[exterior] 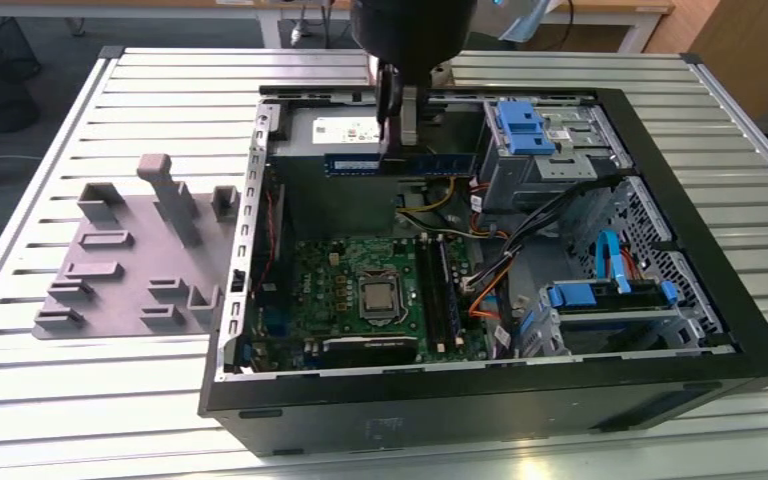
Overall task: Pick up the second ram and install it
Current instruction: 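Pick up the second ram and move it above second insertion slot, then insert the second ram into the second slot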
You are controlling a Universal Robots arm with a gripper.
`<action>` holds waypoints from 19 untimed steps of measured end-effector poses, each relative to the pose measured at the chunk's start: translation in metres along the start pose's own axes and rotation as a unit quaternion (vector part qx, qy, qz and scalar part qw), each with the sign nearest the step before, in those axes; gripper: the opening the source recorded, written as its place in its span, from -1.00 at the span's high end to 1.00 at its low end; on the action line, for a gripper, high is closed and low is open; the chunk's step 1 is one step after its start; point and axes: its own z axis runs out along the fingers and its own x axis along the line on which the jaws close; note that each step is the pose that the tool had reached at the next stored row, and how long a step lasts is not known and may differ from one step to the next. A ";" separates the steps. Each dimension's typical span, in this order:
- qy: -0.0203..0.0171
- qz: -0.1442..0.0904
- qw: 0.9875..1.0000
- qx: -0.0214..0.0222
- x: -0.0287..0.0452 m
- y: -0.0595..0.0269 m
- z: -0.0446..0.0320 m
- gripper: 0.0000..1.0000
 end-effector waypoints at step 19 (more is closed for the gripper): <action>0.000 0.000 1.000 0.000 -0.0010 -0.0252 -0.0008 0.73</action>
